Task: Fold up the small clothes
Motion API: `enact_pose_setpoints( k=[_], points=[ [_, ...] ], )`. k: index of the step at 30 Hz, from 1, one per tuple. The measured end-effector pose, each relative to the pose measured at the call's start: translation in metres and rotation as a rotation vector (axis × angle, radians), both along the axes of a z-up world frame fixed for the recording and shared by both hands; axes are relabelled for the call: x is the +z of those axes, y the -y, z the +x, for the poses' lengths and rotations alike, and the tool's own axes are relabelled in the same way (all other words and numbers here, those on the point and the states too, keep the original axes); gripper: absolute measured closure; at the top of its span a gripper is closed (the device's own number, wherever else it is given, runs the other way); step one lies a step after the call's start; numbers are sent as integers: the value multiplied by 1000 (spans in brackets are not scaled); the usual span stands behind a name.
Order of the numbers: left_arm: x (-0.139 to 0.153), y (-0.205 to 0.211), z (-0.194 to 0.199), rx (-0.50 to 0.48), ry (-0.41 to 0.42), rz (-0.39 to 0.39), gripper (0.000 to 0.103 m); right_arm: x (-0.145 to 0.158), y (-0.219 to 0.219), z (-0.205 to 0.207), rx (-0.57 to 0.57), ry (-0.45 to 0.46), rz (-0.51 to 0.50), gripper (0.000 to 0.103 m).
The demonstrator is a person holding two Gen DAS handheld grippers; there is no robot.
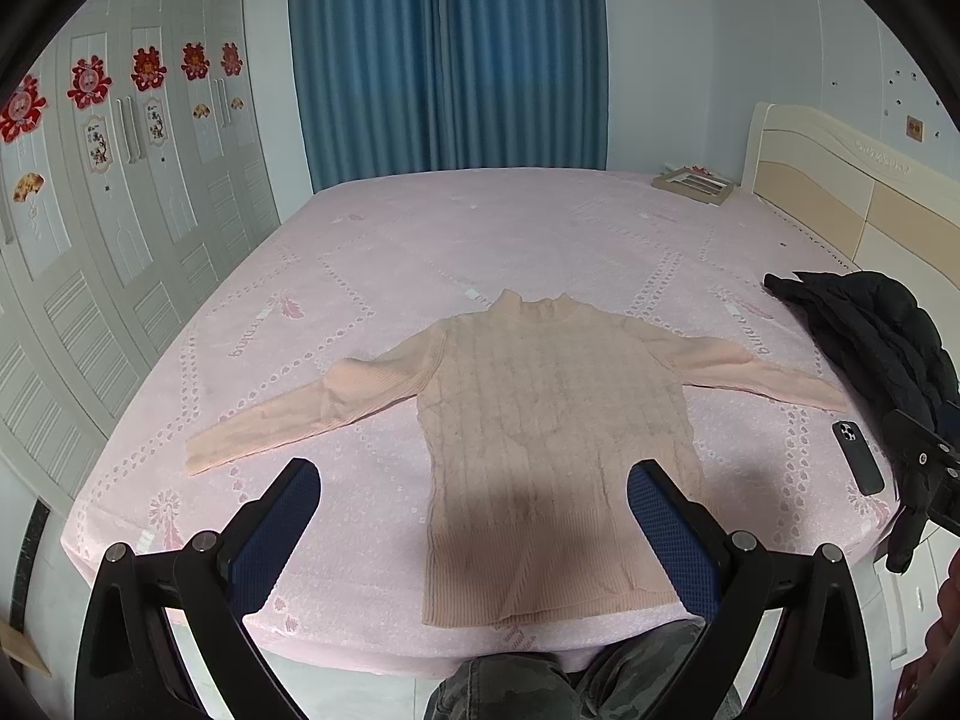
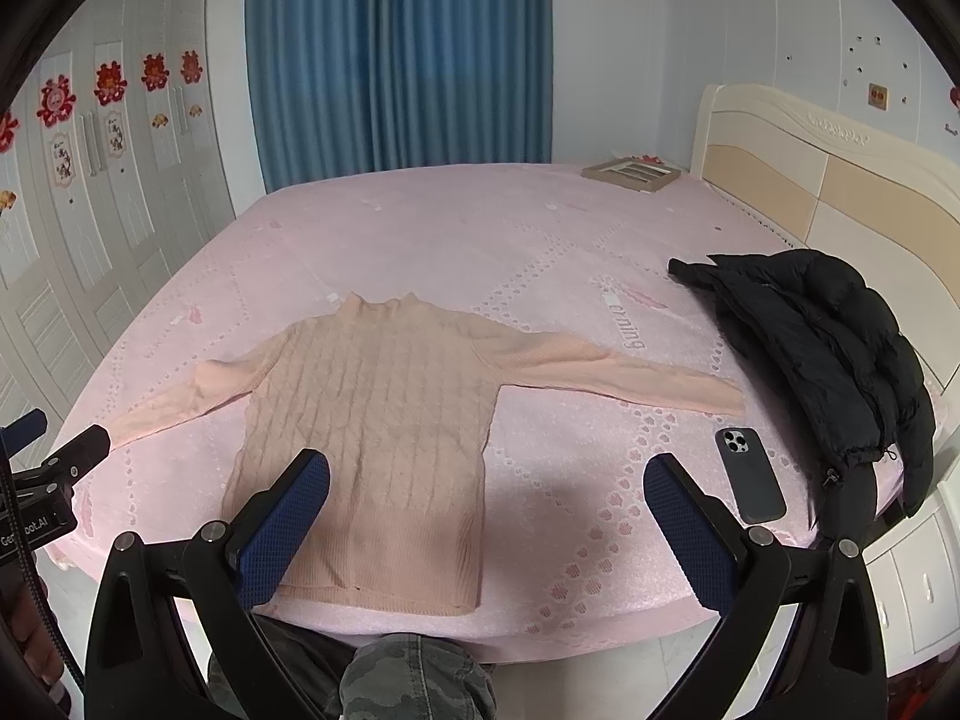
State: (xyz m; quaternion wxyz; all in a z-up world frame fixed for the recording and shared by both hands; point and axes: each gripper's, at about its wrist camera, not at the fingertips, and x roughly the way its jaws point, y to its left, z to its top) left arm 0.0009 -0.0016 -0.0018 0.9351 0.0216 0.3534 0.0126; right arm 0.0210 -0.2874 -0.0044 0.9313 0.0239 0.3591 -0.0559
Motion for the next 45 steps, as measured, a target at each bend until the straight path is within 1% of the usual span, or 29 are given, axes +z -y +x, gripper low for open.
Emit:
enact_pose_setpoints(
  k=[13,27,33,37,40,42,45],
  points=[
    [1,1,1,0,15,-3,0,1,-1,2,3,9,7,1],
    [1,-3,10,-11,25,-16,0,-7,-7,19,17,7,14,1],
    [-6,-12,22,-14,25,-66,0,-17,-10,31,18,3,21,1],
    [-29,-21,40,3,-28,-87,0,-32,-10,42,21,-8,31,1],
    [-56,-33,55,35,-72,-88,0,-49,-9,53,16,-15,46,1],
    [-75,-45,65,56,-92,-102,0,-63,-6,62,3,-24,59,1],
    [-105,-65,80,93,-127,-111,0,-85,-4,79,0,-58,66,1]
  ],
)
